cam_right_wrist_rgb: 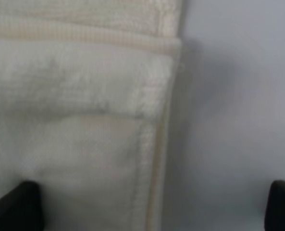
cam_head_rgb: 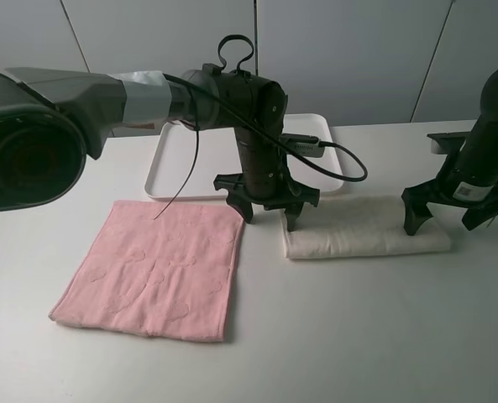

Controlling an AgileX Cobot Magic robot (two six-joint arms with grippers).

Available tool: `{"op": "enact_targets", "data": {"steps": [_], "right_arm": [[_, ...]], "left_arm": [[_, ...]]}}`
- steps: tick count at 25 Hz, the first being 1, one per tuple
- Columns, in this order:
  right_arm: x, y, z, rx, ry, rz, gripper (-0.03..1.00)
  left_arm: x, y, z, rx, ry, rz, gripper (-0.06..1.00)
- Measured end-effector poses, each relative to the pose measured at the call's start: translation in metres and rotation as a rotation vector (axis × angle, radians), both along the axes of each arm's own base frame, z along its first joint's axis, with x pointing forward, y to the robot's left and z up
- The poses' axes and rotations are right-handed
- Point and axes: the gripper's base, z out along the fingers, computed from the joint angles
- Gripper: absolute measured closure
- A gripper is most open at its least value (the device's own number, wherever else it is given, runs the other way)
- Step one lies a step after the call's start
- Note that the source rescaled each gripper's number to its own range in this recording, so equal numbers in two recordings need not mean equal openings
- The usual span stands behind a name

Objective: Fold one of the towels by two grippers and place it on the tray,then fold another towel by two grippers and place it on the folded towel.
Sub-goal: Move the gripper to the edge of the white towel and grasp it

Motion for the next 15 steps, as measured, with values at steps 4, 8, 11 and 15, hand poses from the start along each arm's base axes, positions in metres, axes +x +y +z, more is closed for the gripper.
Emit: {"op": "enact_targets", "data": {"steps": [4, 8, 11, 15], "right_arm": [[0.001, 0.001, -0.003, -0.004, 0.005, -0.007, -0.03], [0.001, 0.002, -0.005, -0.004, 0.018, -0.015, -0.03], [0.002, 0.006, -0.007, -0.005, 0.026, -0.001, 0.03], [0.003, 0.018, -0.009, -0.001, 0.035, 0.025, 0.31]], "left_arm": [[0.0, 0.0, -0.001, 0.002, 0.001, -0.006, 0.01], [0.0, 0.0, -0.001, 0.002, -0.001, -0.015, 0.01], [0.0, 0.0, -0.001, 0.003, -0.001, -0.019, 0.01], [0.0, 0.0, -0.001, 0.004, 0.0, -0.021, 0.01]]}}
